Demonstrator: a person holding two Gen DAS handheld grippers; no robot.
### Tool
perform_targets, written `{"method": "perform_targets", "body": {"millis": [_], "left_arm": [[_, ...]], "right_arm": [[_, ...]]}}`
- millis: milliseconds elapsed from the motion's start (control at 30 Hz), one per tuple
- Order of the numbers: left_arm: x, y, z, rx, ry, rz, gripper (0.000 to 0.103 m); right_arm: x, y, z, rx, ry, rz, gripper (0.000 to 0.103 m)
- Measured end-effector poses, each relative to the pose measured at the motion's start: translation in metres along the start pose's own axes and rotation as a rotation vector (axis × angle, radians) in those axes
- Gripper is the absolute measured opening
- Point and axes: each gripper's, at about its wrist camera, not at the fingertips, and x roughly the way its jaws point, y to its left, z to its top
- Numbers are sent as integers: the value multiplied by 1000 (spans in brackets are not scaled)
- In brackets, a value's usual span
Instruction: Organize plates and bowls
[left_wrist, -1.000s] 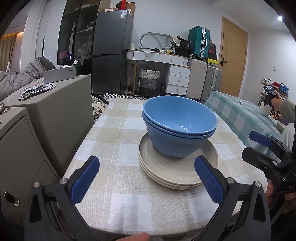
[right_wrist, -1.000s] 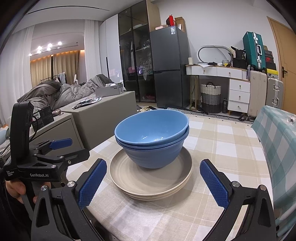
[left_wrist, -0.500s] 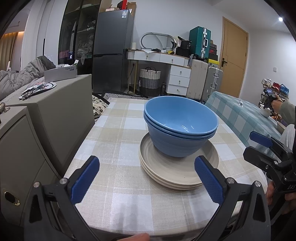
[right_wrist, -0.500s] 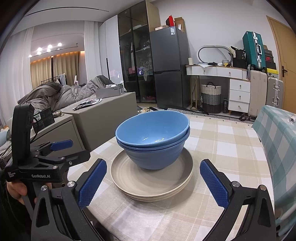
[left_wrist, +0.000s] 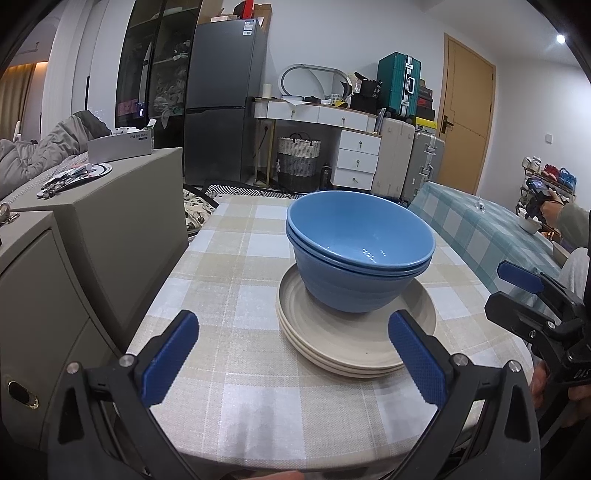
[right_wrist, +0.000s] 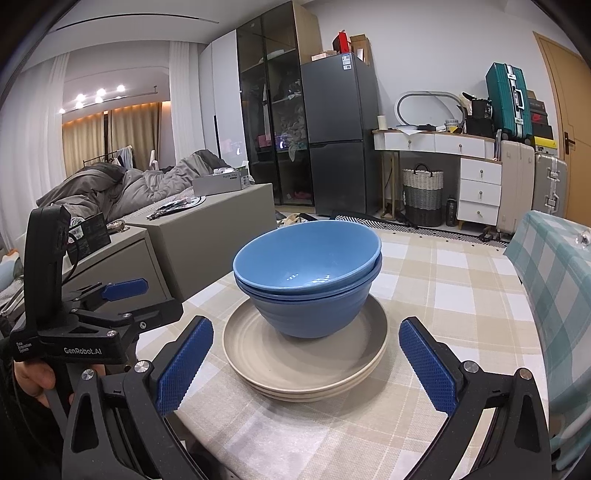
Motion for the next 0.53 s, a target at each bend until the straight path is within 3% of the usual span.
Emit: {"method": "perform_targets", "body": {"millis": [533], "left_arm": [[-1,1,1,-6,2,-5,103]], "right_arm": [[1,1,0,-2,2,0,102]]}}
